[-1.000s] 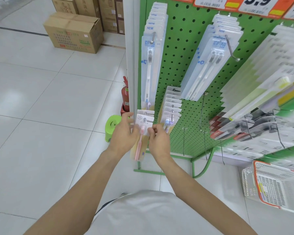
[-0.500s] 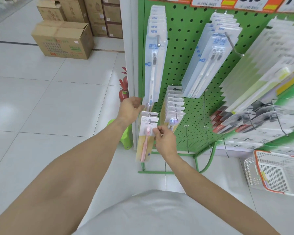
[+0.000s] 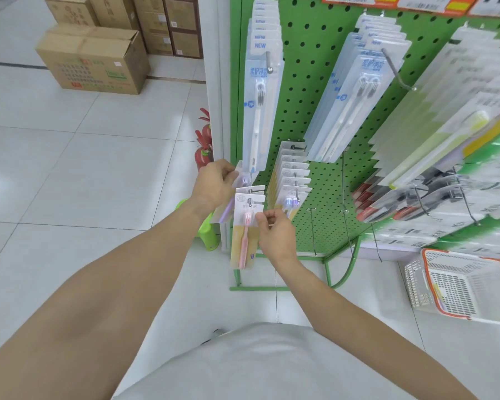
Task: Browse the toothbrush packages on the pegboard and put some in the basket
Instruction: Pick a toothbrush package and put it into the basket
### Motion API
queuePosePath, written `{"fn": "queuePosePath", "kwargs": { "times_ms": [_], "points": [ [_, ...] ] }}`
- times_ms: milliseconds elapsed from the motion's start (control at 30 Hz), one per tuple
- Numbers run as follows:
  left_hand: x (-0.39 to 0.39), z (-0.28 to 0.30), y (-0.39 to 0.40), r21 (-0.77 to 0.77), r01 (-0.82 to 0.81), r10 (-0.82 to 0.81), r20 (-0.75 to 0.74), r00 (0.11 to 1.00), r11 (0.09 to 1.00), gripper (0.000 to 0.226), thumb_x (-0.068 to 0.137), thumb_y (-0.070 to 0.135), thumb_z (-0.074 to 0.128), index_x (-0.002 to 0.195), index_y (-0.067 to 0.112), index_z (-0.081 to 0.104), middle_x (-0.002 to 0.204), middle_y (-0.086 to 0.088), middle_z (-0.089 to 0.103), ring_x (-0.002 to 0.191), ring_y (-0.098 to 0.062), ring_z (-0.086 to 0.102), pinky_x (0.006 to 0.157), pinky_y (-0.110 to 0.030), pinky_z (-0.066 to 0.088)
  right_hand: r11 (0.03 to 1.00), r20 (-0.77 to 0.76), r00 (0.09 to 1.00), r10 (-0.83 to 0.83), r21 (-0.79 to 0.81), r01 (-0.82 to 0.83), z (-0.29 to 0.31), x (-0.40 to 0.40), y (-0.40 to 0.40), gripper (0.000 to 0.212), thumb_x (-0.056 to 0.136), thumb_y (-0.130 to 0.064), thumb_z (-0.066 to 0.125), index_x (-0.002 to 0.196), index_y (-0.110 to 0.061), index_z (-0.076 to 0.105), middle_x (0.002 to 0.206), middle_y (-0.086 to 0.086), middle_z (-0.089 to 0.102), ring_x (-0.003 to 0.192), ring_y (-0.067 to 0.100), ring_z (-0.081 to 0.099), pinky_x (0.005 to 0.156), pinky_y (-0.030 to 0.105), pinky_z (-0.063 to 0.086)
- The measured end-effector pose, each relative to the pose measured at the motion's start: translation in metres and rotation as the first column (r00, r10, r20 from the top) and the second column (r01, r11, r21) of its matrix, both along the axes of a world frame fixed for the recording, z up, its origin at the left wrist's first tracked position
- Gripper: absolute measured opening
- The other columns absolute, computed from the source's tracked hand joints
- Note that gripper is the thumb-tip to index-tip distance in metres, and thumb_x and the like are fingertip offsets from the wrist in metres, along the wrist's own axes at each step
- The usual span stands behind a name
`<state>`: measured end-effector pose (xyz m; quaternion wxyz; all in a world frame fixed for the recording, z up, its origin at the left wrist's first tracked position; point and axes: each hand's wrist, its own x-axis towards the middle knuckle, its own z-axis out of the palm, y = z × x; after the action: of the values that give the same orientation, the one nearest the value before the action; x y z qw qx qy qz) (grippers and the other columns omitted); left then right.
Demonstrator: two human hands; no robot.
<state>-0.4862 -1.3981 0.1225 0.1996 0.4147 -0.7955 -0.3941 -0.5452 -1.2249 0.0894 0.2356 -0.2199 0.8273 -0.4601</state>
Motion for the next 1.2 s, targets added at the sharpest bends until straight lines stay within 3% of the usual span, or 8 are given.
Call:
{"fn": "queuePosePath", "kwargs": {
  "times_ms": [100, 200, 300, 467, 633, 833, 1033, 1200],
  "points": [
    [0.004, 0.002, 0.0, -0.064, 0.046, -0.044, 0.029, 0.999, 0.997, 0.012, 0.096, 0.012, 0.06, 0.101, 0.007, 0.069, 0.092, -0.01, 0.074, 0.088, -0.03, 0.068, 0.085, -0.037, 0.055, 1.0, 0.012, 1.0, -0.026, -0.003, 0.027, -0.004, 0.0, -0.002, 0.016, 0.102, -0.03, 0.058, 0.092, -0.017, 0.057, 0.075, -0.011, 0.06, 0.062, 0.014, 0.059, 0.066, 0.032, 0.048],
    [0.009, 0.001, 0.001, -0.117, 0.059, -0.053, 0.055, 0.997, 0.991, 0.011, 0.094, 0.014, 0.059, 0.097, 0.011, 0.068, 0.085, -0.009, 0.074, 0.083, -0.033, 0.066, 0.079, -0.044, 0.055, 0.999, 0.021, 0.999, -0.033, -0.021, 0.034, -0.005, 0.0, -0.004, 0.017, 0.101, -0.032, 0.059, 0.091, -0.018, 0.058, 0.075, -0.011, 0.061, 0.065, 0.014, 0.06, 0.07, 0.036, 0.052],
    [0.012, -0.002, 0.005, -0.183, 0.047, -0.034, 0.075, 0.997, 0.982, 0.013, 0.095, 0.017, 0.057, 0.098, 0.013, 0.068, 0.085, -0.007, 0.075, 0.083, -0.034, 0.065, 0.077, -0.046, 0.055, 0.999, 0.024, 0.999, -0.042, -0.032, 0.042, -0.004, 0.0, -0.007, 0.024, 0.099, -0.036, 0.06, 0.096, -0.012, 0.062, 0.078, -0.011, 0.063, 0.073, 0.01, 0.06, 0.073, 0.031, 0.049],
    [0.012, -0.002, 0.007, -0.221, 0.052, -0.034, 0.083, 0.996, 0.974, 0.016, 0.095, 0.018, 0.057, 0.103, 0.013, 0.069, 0.094, -0.007, 0.077, 0.091, -0.035, 0.067, 0.08, -0.046, 0.055, 0.998, 0.06, 0.997, -0.052, -0.038, 0.054, -0.004, -0.002, -0.014, 0.033, 0.099, -0.041, 0.06, 0.099, -0.008, 0.064, 0.076, -0.01, 0.061, 0.069, 0.004, 0.056, 0.068, 0.027, 0.042],
    [0.008, -0.002, 0.011, -0.283, 0.05, -0.022, 0.101, 0.995, 0.958, 0.018, 0.096, 0.015, 0.055, 0.106, 0.009, 0.07, 0.091, -0.013, 0.076, 0.088, -0.038, 0.067, 0.078, -0.046, 0.054, 0.997, 0.035, 0.998, -0.052, -0.054, 0.054, -0.005, -0.003, -0.014, 0.031, 0.1, -0.038, 0.059, 0.099, -0.007, 0.063, 0.076, -0.012, 0.06, 0.075, 0.014, 0.059, 0.072, 0.029, 0.044],
    [0.007, -0.004, 0.014, -0.069, -0.098, 0.091, -0.092, 0.992, 0.993, 0.008, 0.094, 0.012, 0.062, 0.093, 0.009, 0.069, 0.078, -0.008, 0.075, 0.075, -0.032, 0.068, 0.076, -0.043, 0.057, 0.998, 0.011, 1.0, -0.024, -0.051, 0.024, -0.003, -0.007, -0.012, 0.027, 0.1, -0.037, 0.059, 0.096, -0.011, 0.063, 0.077, -0.011, 0.06, 0.078, 0.015, 0.059, 0.075, 0.03, 0.047],
    [0.02, -0.006, 0.015, -0.004, -0.157, 0.156, -0.082, 0.984, 0.988, 0.006, 0.092, 0.012, 0.06, 0.086, 0.011, 0.061, 0.069, -0.008, 0.071, 0.069, -0.029, 0.066, 0.069, -0.04, 0.056, 0.999, 0.033, 0.999, -0.01, -0.045, 0.012, -0.001, -0.006, -0.011, 0.031, 0.101, -0.037, 0.058, 0.101, -0.007, 0.064, 0.084, -0.006, 0.064, 0.081, 0.014, 0.06, 0.075, 0.027, 0.045],
    [0.054, -0.02, 0.019, 0.167, -0.281, 0.304, -0.129, 0.944, 0.945, 0.005, 0.096, 0.018, 0.058, 0.094, 0.014, 0.06, 0.08, 0.005, 0.065, 0.075, -0.016, 0.061, 0.073, -0.03, 0.049, 1.0, 0.073, 0.997, -0.023, -0.016, 0.024, 0.001, -0.006, -0.013, 0.027, 0.101, -0.04, 0.057, 0.101, -0.013, 0.062, 0.081, -0.014, 0.059, 0.074, 0.003, 0.055, 0.058, 0.009, 0.035]
  ]
}}
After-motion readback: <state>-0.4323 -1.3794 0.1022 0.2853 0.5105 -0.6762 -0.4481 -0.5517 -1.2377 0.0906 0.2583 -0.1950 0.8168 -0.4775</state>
